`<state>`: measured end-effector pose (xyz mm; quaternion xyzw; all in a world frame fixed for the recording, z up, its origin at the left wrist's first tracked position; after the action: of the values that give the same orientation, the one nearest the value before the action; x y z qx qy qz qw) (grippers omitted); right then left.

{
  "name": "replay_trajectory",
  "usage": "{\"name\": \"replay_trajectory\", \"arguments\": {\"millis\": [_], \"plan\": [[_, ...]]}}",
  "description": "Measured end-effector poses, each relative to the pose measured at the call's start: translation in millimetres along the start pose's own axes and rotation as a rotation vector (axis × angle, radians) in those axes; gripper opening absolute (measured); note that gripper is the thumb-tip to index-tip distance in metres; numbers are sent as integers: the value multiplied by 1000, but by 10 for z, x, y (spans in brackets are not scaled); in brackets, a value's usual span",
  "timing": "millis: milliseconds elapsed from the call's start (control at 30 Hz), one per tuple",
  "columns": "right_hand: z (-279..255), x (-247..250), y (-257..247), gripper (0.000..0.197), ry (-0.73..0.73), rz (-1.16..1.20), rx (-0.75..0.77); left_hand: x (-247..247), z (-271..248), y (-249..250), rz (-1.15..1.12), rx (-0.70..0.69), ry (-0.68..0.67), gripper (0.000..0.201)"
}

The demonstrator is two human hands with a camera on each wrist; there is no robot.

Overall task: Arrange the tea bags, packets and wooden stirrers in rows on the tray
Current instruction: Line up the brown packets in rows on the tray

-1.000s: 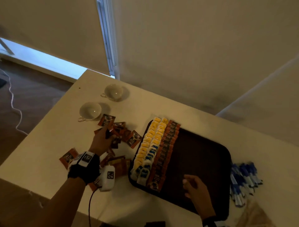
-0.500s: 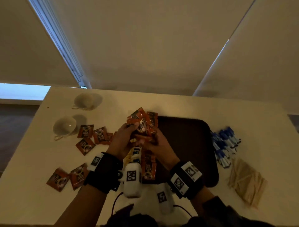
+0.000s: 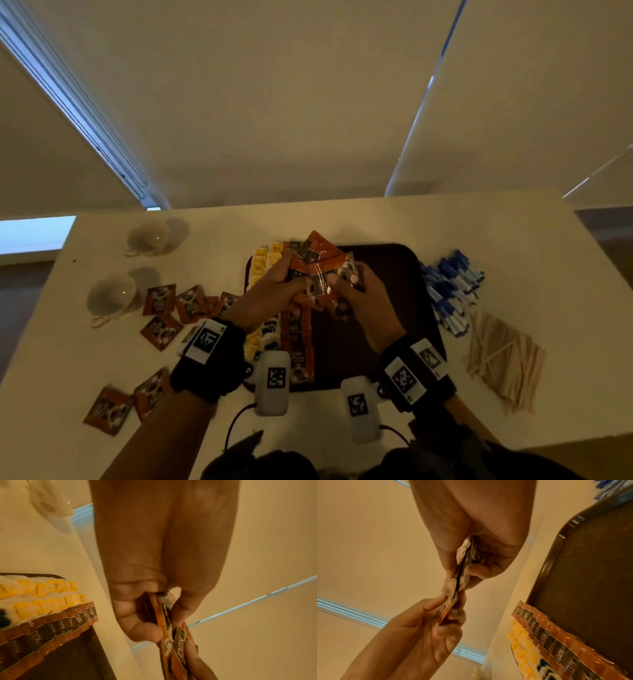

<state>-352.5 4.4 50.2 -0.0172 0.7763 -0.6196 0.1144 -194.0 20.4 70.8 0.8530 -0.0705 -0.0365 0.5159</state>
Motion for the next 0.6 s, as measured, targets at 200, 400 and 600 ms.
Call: {"name": "replay_trajectory", "arguments": {"millis": [200,400,600], "plan": [[124,70,-150,20,56,35,33,79,85,191,7,-116,131,29],[256,135,-399,33,23,53,71,146,139,414,-12,-247,273,29],[239,150,-444,35,-18,94,36,94,157,461,16,-349,328,20]]}}
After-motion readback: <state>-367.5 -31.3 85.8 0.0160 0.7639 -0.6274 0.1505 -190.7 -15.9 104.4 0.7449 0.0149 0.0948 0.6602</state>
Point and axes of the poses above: each hand's wrist, its own z-axis towards the middle knuckle, its own x-axis out of the back of the hand, y = z × x, the point moved 3 cm from there along z, towards the middle knuckle, and after that the axes turned 6 degrees about x, right-handed, at the moved point
